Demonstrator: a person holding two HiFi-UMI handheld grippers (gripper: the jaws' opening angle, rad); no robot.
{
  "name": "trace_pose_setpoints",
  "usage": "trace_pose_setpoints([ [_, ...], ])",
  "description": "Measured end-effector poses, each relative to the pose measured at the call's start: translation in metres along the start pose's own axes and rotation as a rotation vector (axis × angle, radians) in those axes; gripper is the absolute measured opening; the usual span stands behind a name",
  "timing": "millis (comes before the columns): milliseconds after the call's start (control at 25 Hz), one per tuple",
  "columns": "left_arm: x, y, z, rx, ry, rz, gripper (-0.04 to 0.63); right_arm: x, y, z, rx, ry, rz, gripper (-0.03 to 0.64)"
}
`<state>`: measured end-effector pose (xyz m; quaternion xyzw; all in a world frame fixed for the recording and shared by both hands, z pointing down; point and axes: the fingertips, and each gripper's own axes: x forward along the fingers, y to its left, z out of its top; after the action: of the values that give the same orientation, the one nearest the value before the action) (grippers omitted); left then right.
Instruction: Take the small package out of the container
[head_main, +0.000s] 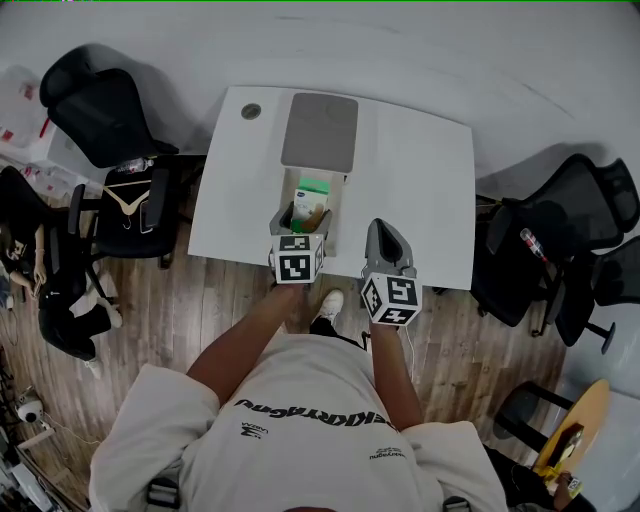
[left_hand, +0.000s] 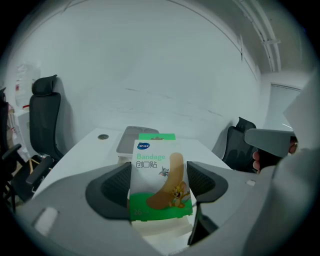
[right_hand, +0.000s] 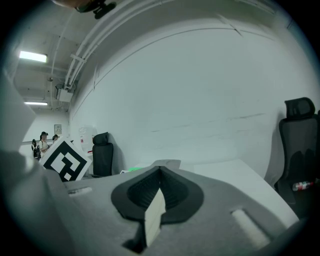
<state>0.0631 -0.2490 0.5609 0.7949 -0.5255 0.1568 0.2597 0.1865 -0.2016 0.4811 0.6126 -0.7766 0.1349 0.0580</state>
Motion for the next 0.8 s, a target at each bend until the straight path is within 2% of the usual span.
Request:
trace_pose_setpoints([
  [800, -0.057, -0.005, 0.034, 0.053, -0.159, -0.038, 0.360, -0.015, 0.024, 0.020, -0.010, -0.056, -0.009, 0.000],
])
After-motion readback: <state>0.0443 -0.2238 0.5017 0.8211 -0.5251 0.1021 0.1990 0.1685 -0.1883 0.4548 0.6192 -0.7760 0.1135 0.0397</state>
